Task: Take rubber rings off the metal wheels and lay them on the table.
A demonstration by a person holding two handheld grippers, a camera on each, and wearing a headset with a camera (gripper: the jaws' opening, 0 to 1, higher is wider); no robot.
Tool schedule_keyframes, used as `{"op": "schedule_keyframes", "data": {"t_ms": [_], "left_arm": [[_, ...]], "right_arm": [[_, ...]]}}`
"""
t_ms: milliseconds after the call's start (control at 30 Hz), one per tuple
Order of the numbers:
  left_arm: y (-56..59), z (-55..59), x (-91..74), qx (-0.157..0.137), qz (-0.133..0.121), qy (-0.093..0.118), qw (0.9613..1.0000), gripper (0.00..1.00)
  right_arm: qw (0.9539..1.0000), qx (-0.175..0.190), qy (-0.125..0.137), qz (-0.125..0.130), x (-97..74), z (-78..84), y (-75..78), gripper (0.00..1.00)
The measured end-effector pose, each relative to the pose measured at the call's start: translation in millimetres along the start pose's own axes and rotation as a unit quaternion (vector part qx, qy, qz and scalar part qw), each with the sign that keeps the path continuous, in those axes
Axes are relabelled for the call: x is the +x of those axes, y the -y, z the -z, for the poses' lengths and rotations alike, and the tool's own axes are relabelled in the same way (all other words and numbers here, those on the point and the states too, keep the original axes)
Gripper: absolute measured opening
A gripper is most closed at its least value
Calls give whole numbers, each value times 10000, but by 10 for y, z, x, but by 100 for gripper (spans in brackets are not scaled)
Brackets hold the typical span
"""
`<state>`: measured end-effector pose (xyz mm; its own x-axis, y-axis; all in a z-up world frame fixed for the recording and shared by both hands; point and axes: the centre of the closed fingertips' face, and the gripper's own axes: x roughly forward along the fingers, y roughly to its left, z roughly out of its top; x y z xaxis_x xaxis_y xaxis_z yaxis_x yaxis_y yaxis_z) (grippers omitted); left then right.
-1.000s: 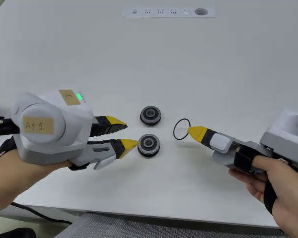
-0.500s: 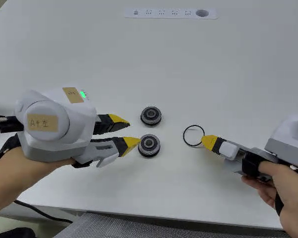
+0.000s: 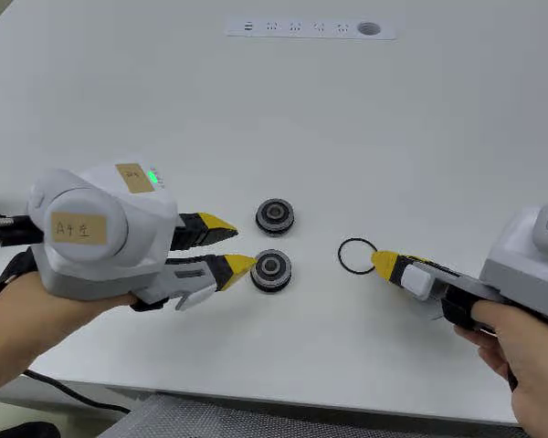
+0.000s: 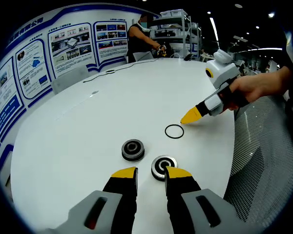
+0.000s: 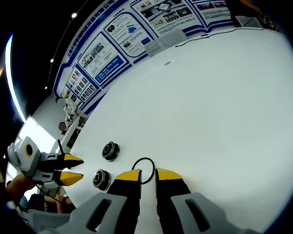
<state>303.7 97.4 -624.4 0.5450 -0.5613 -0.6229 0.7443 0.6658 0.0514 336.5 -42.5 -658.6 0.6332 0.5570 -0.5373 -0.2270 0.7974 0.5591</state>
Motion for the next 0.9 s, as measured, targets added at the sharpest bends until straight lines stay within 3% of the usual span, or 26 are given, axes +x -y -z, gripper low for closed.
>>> {"op": "schedule_keyframes", "data": {"t_ms": [400,900], "left_arm": [[-102,-58,7,112,-15,14,9999,23],[-263,-182,172,337,12,1,9994,21]], "right_arm": [[9991,-77,371,-212,-14,-185,-98,16],[9980,-144,487,-379,-2,-272,-176,20]]}}
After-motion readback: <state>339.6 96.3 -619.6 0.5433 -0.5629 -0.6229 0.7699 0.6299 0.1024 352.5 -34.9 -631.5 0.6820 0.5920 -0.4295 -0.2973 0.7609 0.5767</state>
